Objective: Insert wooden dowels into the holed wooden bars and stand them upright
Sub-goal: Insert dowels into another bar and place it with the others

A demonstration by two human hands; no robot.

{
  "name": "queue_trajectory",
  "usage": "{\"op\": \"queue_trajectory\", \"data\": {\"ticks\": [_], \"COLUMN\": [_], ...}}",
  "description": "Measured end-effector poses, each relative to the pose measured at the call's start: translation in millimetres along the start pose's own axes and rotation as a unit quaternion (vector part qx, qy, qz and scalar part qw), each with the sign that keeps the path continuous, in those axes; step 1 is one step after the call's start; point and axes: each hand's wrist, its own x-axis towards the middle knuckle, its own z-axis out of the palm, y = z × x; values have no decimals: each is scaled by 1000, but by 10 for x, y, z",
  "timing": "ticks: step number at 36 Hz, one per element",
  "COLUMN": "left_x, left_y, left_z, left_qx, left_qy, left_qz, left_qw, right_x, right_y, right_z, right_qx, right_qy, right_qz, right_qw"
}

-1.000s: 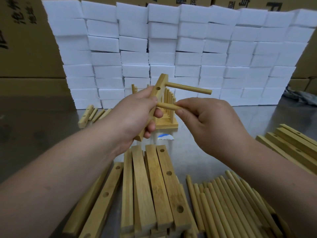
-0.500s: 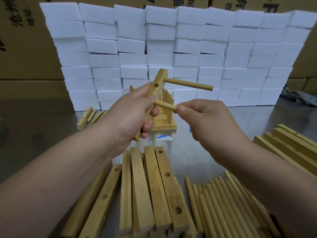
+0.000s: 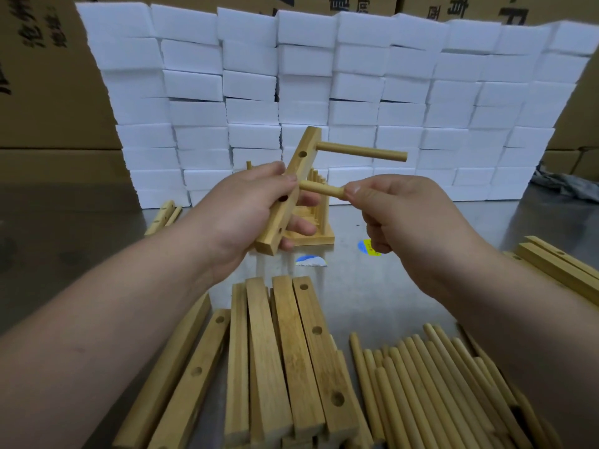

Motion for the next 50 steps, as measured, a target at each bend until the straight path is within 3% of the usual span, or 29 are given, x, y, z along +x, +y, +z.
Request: {"op": "queue_trajectory", "data": {"ticks": [8,14,17,20,24,30,40,47,50], "left_x": [39,74,102,117,109,95,98,106,110], "left_y": [-56,-52,-19,2,-23,-48,-95,-117,-125], "left_z": [-2,-10,-66,-102,-86,-51,-20,-18,-19], "left_qx": [78,26,-15,-42,-32,-13,0,-3,-5], "left_qy": [51,126,170,182,175,165,158,163,162], "left_qz": [-21,-34,-48,-56,-57,-61,-74,-79,-82], "left_qw": [995,991,984,981,982,984,985,984,983], "right_x": [18,71,94,63,-8,-60,-83,106,47], "right_y": [19,8,8,41,197,400,406,274,298], "right_z": [5,-64,-157,-174,-65,46,109,-82,-57], "right_qx": [-7,50,-84,-351,-533,-599,-581,-475,-500], "right_qy": [30,1,-66,-196,-307,-331,-362,-278,-326], "right_qz": [-10,16,13,-9,-10,-5,11,47,67], "right_qw": [999,999,994,915,788,729,729,833,800]}}
